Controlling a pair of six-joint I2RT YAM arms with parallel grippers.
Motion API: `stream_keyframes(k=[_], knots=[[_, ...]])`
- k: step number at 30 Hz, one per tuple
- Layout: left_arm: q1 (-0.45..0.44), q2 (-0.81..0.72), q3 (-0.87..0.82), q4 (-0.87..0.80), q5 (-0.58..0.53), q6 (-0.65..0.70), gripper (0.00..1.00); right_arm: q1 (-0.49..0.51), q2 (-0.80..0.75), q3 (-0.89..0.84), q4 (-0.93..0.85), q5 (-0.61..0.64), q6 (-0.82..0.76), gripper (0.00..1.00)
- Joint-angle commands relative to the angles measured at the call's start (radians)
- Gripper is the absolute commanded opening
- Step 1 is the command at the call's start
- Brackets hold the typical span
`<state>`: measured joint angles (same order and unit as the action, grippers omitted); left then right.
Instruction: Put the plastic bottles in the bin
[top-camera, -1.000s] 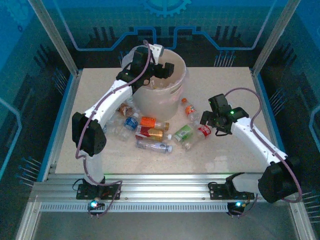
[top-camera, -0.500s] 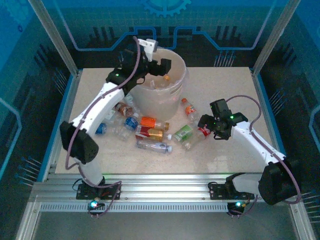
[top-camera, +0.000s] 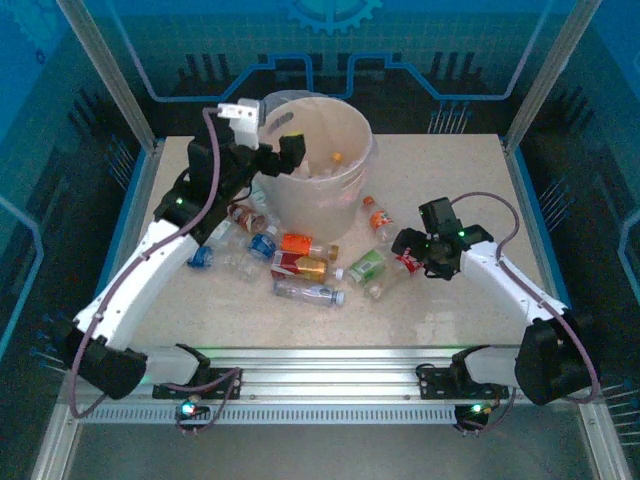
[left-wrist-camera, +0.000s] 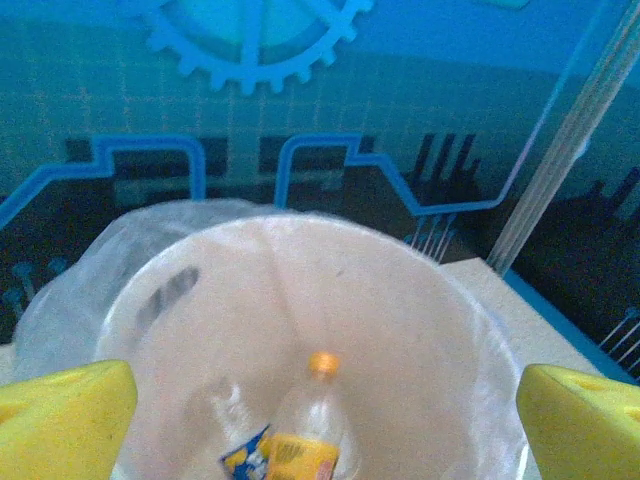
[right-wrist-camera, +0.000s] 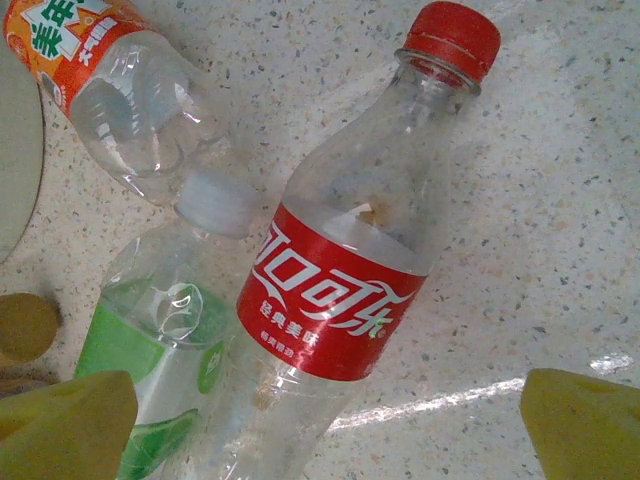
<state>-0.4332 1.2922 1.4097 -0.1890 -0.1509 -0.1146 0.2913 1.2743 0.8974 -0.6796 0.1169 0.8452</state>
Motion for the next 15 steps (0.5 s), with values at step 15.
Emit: stream_keyframes(k=[15], knots=[[0.008,-0.424,-0.383,-0.076,-0.510,-0.147,0.99,-0.014,0.029,-0.053,0.040,-0.028,0.017,1.00]])
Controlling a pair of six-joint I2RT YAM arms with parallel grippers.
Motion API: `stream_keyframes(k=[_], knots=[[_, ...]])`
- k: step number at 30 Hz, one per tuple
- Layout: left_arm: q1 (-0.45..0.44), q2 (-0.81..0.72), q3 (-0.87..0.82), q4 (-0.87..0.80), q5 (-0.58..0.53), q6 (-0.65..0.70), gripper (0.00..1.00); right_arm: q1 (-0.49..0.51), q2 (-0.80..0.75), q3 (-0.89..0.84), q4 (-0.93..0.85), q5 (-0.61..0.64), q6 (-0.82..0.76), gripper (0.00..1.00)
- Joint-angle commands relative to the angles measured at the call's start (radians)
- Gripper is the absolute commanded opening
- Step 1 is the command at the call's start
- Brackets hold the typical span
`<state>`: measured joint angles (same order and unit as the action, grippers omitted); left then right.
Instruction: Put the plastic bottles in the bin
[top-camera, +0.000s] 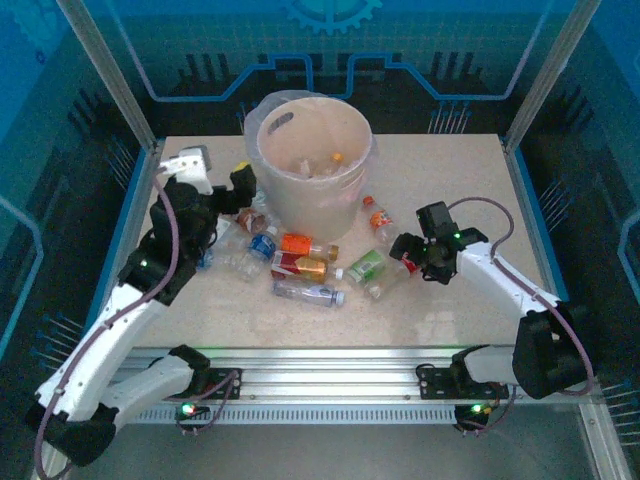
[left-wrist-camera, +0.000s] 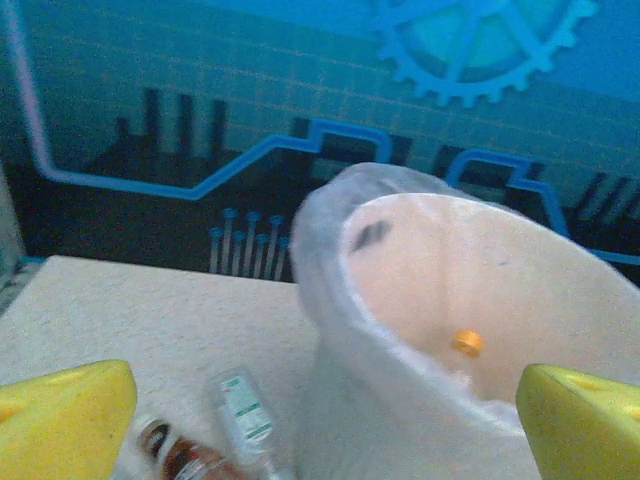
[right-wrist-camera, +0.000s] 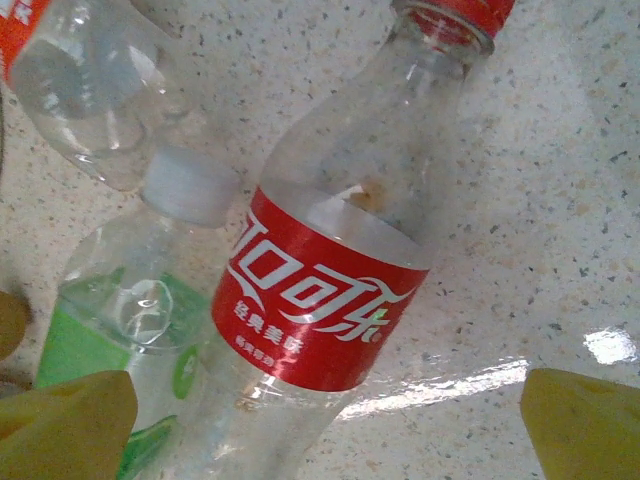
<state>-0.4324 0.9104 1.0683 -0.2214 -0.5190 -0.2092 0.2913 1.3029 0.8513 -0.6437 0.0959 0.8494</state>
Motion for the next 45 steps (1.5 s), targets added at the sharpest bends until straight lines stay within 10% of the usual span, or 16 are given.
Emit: stream_keyframes(k=[1,31,45], knots=[[0.011,-0.061,-0.057,-0.062,-0.164,-0.067,0.99,-0.014,0.000,-0.009,0.007,-0.006,0.013,1.00],[0.100,-0.085,-0.155,-0.139,-0.184,-0.192,0.99,-0.095,0.185,-0.083,0.196,-0.044,-0.011,0.97],[0.107,-0.073,-0.156,-0.133,-0.177,-0.197,0.99,-0.095,0.215,-0.083,0.188,-0.029,-0.029,0.65]])
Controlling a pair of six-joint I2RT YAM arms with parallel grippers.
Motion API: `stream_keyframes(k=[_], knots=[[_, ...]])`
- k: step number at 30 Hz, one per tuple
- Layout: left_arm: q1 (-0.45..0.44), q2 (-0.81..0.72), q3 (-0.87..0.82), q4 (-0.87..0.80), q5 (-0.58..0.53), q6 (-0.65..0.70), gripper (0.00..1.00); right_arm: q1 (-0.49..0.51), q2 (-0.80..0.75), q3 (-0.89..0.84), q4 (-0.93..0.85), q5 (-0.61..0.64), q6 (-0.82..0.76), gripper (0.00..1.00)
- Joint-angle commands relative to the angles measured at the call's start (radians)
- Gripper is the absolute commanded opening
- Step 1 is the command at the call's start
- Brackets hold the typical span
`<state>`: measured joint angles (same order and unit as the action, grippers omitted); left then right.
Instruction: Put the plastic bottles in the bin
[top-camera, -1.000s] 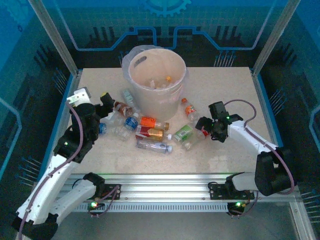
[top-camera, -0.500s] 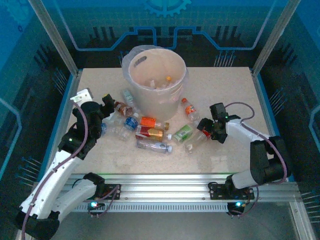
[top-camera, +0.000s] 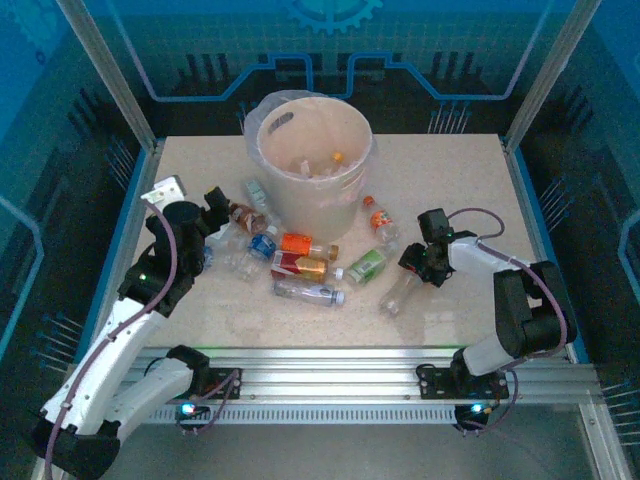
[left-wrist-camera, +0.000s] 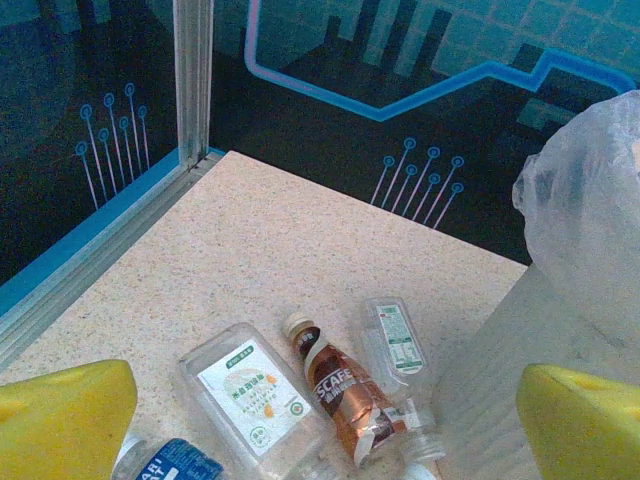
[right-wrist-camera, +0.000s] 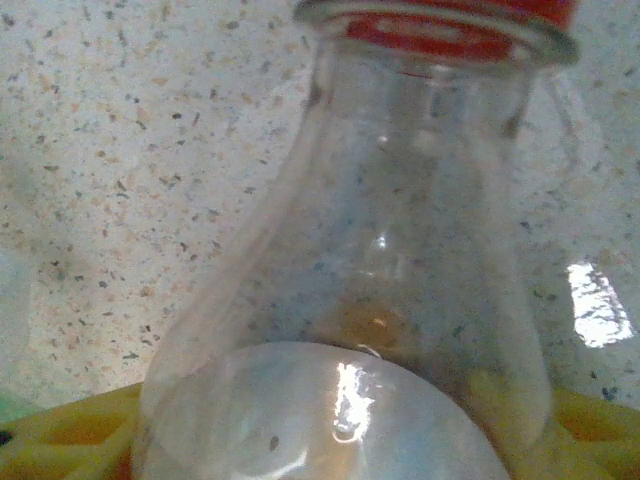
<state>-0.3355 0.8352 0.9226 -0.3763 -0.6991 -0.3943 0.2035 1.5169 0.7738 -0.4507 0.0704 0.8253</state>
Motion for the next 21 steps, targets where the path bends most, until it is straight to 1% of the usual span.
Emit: stream_keyframes(k=[1,6,12,18,21], knots=[[0.010,0.004,-0.011,0.021,0.005,-0.014,0.99,-0.006,-0.005,-0.004,-0.010,0.001,-0.006,0.63],[0.013,0.000,-0.017,0.014,0.006,-0.019,0.99,-0.007,-0.048,0.034,-0.076,0.041,-0.030,0.54],[0.021,0.005,-0.034,0.040,0.005,-0.033,0.99,-0.007,-0.151,0.100,-0.191,0.141,-0.077,0.43],[0.025,0.028,-0.030,0.048,0.021,-0.048,0.99,0.002,-0.272,0.234,-0.285,0.236,-0.151,0.34],[0.026,0.031,-0.032,0.047,0.021,-0.053,0.99,0.015,-0.312,0.313,-0.320,0.289,-0.194,0.33]])
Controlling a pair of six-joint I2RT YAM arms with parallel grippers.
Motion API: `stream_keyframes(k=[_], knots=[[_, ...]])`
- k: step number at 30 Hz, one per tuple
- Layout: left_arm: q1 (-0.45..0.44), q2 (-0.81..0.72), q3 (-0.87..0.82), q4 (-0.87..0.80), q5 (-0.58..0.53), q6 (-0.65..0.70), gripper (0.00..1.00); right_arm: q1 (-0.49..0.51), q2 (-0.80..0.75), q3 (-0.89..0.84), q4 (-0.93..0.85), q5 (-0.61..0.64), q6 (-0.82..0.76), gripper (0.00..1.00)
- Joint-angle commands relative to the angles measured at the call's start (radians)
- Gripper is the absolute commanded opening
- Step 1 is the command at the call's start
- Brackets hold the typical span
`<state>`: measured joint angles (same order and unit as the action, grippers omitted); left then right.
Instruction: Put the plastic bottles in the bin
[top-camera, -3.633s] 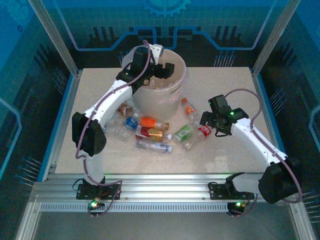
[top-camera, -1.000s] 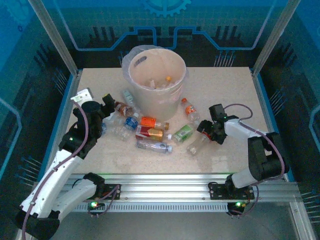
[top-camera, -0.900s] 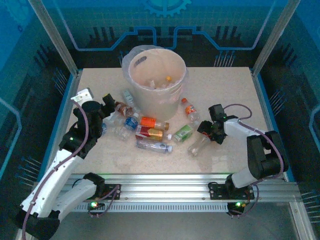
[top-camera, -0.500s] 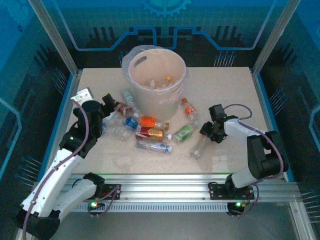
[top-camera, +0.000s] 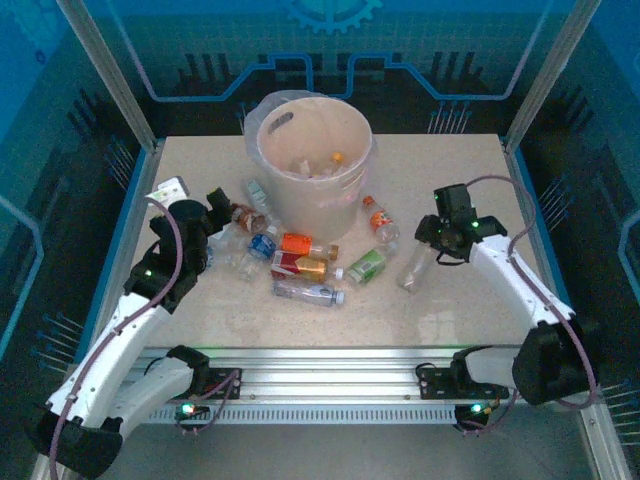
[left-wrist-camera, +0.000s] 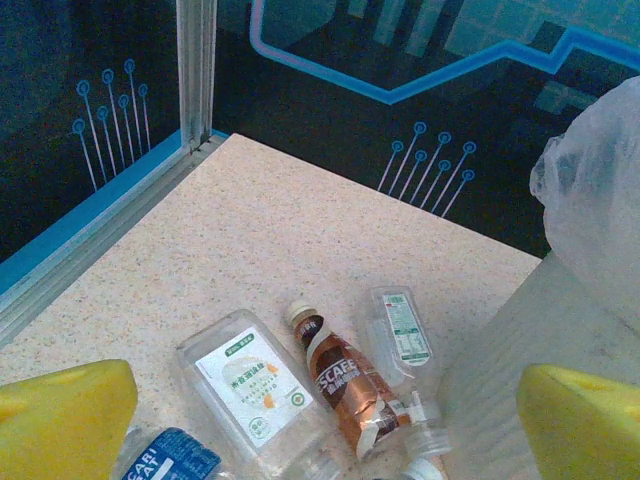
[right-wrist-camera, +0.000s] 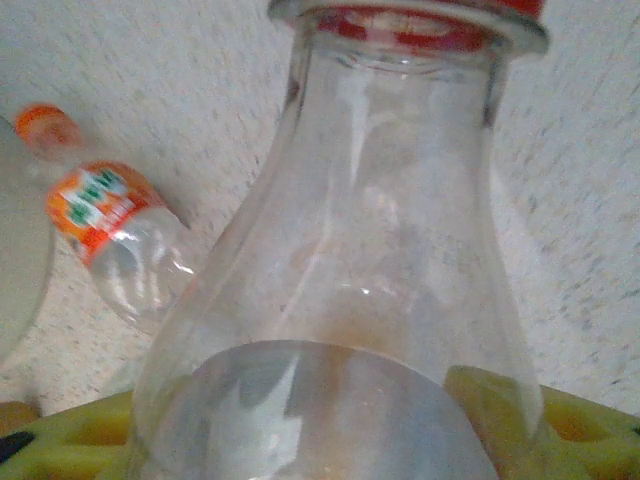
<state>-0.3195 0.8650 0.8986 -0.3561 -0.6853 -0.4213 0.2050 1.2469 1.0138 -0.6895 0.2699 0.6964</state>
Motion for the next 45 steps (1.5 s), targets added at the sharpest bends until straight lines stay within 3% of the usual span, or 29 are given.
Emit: stream_keyframes(k=[1,11,14,29,41,45], knots=[[0.010,0.001,-0.009,0.026,0.007,-0.028,0.99,0.021,-0.050,0.103,-0.092,0.108,-0.079,0.33],[0.017,-0.003,-0.010,0.005,0.012,-0.027,0.99,0.212,-0.021,0.504,-0.087,0.300,-0.328,0.31],[0.020,-0.009,-0.014,-0.012,0.011,-0.031,0.99,0.250,0.016,0.638,-0.044,0.302,-0.414,0.31],[0.023,-0.018,-0.022,-0.025,0.049,-0.073,0.99,0.310,0.361,1.158,0.077,0.040,-0.591,0.32],[0.025,0.006,-0.020,-0.030,0.093,-0.086,0.99,0.349,0.765,1.611,0.025,-0.143,-0.696,0.35],[0.025,0.000,-0.032,-0.034,0.096,-0.082,0.99,0.350,0.851,1.672,0.015,-0.162,-0.697,0.36]])
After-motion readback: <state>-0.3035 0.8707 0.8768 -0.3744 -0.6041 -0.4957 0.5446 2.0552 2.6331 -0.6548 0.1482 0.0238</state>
